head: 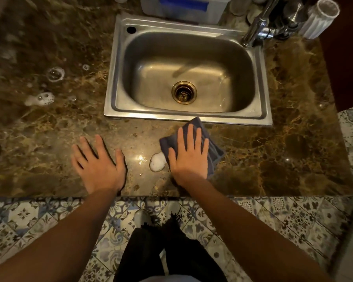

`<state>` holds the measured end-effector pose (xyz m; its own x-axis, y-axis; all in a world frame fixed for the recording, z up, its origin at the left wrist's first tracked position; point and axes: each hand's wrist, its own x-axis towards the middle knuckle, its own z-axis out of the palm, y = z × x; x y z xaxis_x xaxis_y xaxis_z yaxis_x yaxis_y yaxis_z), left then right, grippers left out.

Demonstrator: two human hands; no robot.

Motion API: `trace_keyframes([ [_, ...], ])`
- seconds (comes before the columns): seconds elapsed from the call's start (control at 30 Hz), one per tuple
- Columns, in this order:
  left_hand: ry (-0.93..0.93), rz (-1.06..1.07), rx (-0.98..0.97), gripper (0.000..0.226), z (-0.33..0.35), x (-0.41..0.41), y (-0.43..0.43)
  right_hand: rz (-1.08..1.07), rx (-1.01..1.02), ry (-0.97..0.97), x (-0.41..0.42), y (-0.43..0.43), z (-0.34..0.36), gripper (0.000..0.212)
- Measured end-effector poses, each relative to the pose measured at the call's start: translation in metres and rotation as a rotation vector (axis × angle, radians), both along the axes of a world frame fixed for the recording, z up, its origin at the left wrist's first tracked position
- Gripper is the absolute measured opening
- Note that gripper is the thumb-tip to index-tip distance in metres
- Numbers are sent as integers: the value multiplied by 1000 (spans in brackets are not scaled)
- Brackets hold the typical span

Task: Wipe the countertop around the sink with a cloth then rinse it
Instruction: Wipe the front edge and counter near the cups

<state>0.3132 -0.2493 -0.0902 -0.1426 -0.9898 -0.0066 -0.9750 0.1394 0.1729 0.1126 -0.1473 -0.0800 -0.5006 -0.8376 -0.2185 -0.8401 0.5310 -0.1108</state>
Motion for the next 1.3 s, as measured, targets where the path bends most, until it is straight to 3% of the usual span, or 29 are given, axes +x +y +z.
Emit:
trace_keyframes([
  [0.13,21,12,0,69,0,1,-1,341,15,-43,-61,24,5,65],
  [0.2,23,13,3,69,1,1,-1,185,-1,-1,-72,24,2,64],
  [0.33,25,23,14,70,0,0,-1,-426,-78,33,-24,-16,-1,66],
  [0.4,23,28,21,69,0,1,-1,-513,-86,-37,9,-38,0,68],
  [0.47,31,26,24,69,1,0,-2,-308,-66,-36,33,-39,-3,68],
  [0.6,37,30,26,70,3,0,-1,339,0,-76,7,2,3,63],
  [0.67,43,28,33,71,3,0,-1,420,4,-98,-33,16,6,60],
  [0.77,43,35,42,71,5,0,0,-20,-50,0,-68,17,2,60],
  [0.87,29,43,40,71,4,-1,0,-469,-87,28,-39,-15,-5,64],
  [0.93,22,43,44,71,5,-2,0,-567,-117,0,-3,-39,-3,66],
  [1.0,18,44,43,71,4,-2,0,-376,-95,-17,30,-46,-3,67],
  [1.07,22,51,39,71,4,-2,0,-49,-82,-60,43,-31,-2,64],
  [1.2,15,54,57,72,4,-2,0,504,-23,-80,-16,-4,1,58],
  [1.23,15,56,57,72,4,-1,0,523,-15,-74,-36,-4,1,58],
  [1.3,17,55,49,72,5,-1,-1,361,-72,-80,-63,-8,4,57],
])
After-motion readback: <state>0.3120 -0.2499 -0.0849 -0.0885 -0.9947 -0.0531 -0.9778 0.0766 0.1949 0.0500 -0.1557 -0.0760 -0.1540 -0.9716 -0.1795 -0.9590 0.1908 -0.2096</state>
